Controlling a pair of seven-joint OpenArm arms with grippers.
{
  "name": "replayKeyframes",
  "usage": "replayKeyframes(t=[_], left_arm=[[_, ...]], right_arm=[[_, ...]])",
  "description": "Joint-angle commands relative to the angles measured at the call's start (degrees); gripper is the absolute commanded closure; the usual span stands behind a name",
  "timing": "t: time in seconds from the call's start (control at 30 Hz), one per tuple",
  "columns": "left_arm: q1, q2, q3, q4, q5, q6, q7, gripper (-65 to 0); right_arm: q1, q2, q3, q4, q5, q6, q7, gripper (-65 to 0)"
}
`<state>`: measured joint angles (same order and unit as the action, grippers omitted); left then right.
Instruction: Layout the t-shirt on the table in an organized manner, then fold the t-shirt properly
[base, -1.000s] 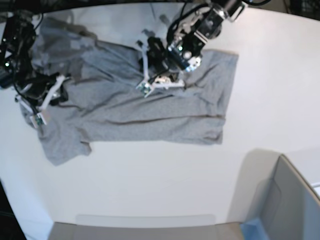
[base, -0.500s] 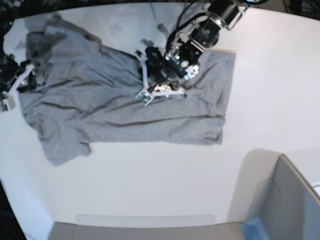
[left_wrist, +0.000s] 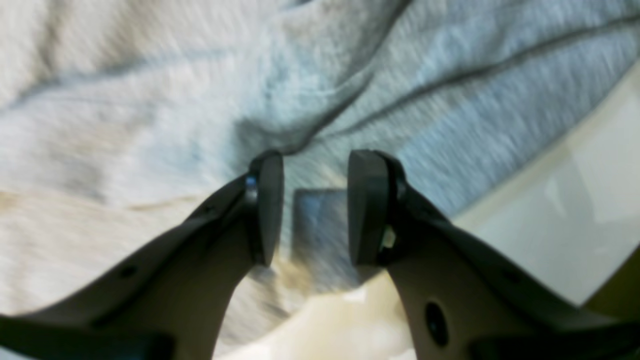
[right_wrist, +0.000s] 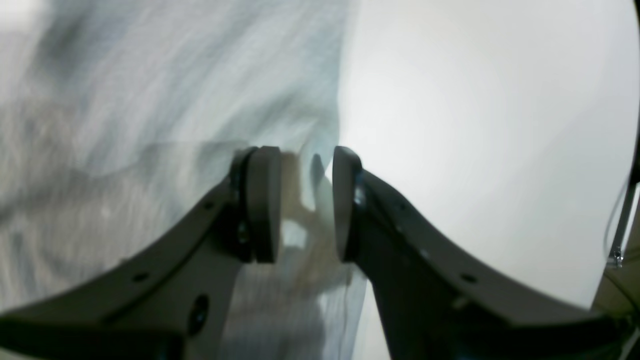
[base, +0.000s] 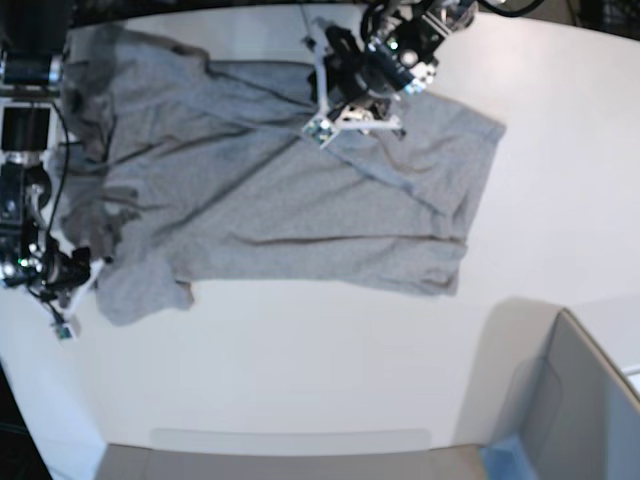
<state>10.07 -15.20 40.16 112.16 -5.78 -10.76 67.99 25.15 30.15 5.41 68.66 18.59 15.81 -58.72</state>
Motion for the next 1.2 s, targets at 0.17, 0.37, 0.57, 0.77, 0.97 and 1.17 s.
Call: replayKeyframes(t=[0.17,0.37,0.57,0.77,0.97,1.17], left_arm=[[-0.8,0.8,0.0,1.5,0.0,-0.3,-1.0,-23.3],[-2.5,0.8,0.2,1.5,-0.2,-0.3,-1.0,-23.3],[-4.0,0.8,0.2,1.5,-0.2,-0.4,-1.0,-23.3],[-4.2,2.3,0.1,1.6,-0.2,-0.4,-0.3,-23.3],[-4.8,4.0,0.3,1.6,-0.2,-0.4,2.1,-23.3],[-5.4,4.0,0.1,1.6,-0.2,-0.4,2.2,-23.3]], right_arm=[[7.7,0.0,0.4,-6.5,-0.7,-2.9,5.0,-19.1],[8.0,0.7,0.3,-9.5,-0.7,-3.5,10.9,-24.2],[8.1,1.1,0.3,-15.3,-0.6,-3.5,15.2,-24.2],[10.2,0.7,0.3,-21.5,-0.6,-3.5,18.9,-24.2],[10.9,-0.5,0.1,-27.9,-0.8,-3.5,26.2,-24.2],[11.0,-1.7,-9.2,-28.5,-0.8,-3.6,27.8,-24.2]])
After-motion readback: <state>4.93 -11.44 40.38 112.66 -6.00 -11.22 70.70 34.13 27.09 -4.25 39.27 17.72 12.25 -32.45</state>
